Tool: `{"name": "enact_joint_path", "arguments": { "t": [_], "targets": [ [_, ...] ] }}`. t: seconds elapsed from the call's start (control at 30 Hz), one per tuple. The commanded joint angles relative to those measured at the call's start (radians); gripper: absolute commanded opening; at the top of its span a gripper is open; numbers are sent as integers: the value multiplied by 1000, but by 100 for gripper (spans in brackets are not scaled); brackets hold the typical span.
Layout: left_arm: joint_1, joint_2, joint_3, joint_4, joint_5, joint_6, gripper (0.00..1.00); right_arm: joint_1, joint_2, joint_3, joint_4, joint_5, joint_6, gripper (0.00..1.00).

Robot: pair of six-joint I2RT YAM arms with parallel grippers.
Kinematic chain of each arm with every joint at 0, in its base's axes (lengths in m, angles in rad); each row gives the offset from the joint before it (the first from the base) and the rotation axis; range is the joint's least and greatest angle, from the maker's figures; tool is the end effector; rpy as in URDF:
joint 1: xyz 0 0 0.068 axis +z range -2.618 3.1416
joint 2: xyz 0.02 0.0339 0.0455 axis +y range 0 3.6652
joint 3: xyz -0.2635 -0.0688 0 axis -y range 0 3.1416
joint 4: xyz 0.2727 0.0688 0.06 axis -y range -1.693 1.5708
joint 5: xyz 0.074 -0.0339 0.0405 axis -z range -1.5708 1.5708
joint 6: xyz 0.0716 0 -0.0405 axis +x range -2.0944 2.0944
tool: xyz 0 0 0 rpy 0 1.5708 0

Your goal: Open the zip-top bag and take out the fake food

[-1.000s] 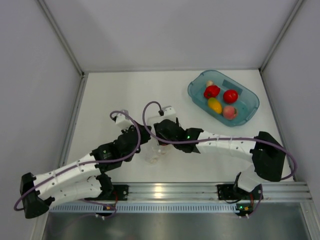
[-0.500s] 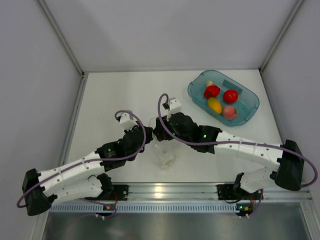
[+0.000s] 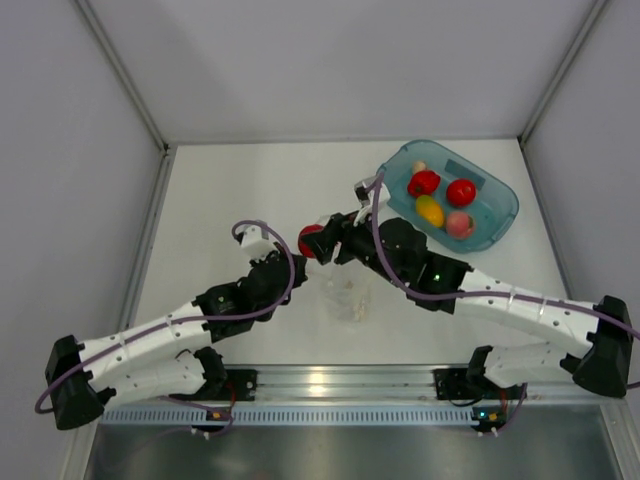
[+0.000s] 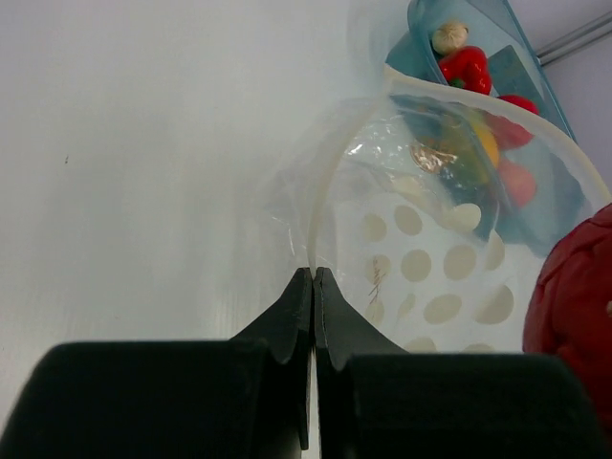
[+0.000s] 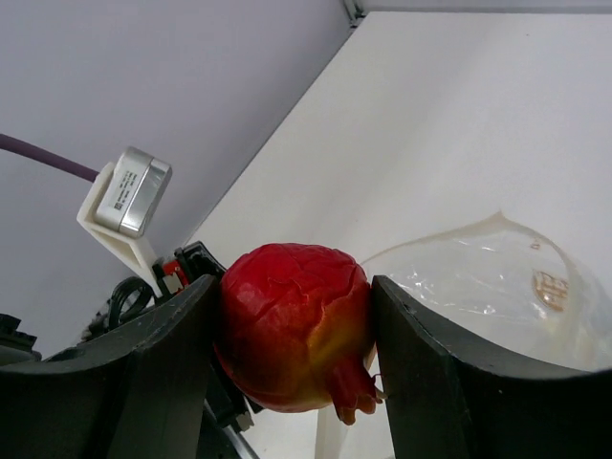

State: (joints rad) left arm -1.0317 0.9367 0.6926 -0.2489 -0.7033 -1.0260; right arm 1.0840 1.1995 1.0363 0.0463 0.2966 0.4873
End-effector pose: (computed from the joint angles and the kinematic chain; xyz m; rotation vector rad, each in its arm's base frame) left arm 0.1713 -0.1962 0.2572 -0.4216 1.9483 -0.6289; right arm 0.1798 0.2949 0.3573 -0.2929 1.7457 0.9185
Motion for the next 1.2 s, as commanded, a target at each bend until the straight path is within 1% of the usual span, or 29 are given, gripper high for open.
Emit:
{"name": "enact_joint_path", "arguments": {
  "t": [0.0, 0.07, 0.17, 0.27, 0.3, 0.37, 0.4, 0.43, 0.47, 0.5, 0.6, 0.63, 0.67, 0.7, 0.73, 0.77, 0.83, 0.9, 0.93, 0.97, 1.0, 1.1, 1.13, 1.17],
  "targets": [
    [2, 4, 31, 7, -2, -5, 0, -24, -6, -51, 216, -80, 63, 18],
    [1, 8, 33, 4, -21, 4, 0, -26, -20, -56, 234, -68, 66, 18],
    [2, 16, 38, 3, -54, 15, 0, -38, -67, -51, 210, -40, 53, 18],
    [4, 19, 38, 2, -84, 32, 0, -116, -127, -47, 163, -82, 59, 18],
    [5, 24, 41, -4, -87, 37, 0, -177, -144, -47, 149, -105, 62, 18],
    [16, 27, 47, -16, -88, 41, 0, -252, -198, -50, 118, -140, 65, 18],
    [24, 27, 50, -24, -87, 43, 0, -332, -215, -59, 89, -155, 60, 19],
    [30, 24, 53, -33, -88, 47, 0, -373, -248, -62, 72, -157, 53, 19],
    [44, 21, 54, -38, -87, 52, 0, -415, -262, -67, 58, -165, 50, 19],
    [53, 19, 59, -42, -85, 58, 0, -506, -271, -70, 14, -175, 39, 20],
    [93, -1, 71, -69, -70, 78, 0, -649, -268, -67, -75, -178, 7, 20],
    [110, -15, 74, -72, -44, 96, 0, -752, -247, -73, -121, -185, 11, 20],
    [143, -21, 80, -84, -33, 102, 0, -803, -235, -74, -146, -182, 13, 20],
    [159, -30, 90, -92, -21, 112, 0, -890, -216, -71, -166, -180, 7, 21],
    [176, -42, 96, -95, -4, 133, 0, -932, -172, -64, -237, -162, -4, 21],
    [203, -48, 103, -113, 1, 144, 0, -962, -144, -52, -276, -131, -7, 22],
    [222, -64, 133, -134, -1, 174, 0, -1041, -60, -24, -327, -77, -27, 23],
    [239, -70, 165, -173, -5, 196, 0, -1075, -8, -22, -329, -66, -36, 24],
    [243, -68, 177, -187, -5, 222, 0, -1134, 46, -21, -326, -77, -47, 24],
    [255, -67, 189, -200, -15, 239, 0, -1153, 73, -18, -315, -92, -49, 24],
    [262, -62, 211, -260, -28, 248, 0, -1179, 101, -15, -310, -93, -53, 24],
    [303, -27, 286, -326, -62, 286, 0, -1194, 187, -9, -280, -82, -64, 25],
    [317, -12, 312, -351, -64, 311, 0, -1196, 221, -1, -273, -77, -65, 27],
    [341, -6, 321, -363, -65, 323, 0, -1197, 236, 4, -273, -77, -65, 34]
  ]
}}
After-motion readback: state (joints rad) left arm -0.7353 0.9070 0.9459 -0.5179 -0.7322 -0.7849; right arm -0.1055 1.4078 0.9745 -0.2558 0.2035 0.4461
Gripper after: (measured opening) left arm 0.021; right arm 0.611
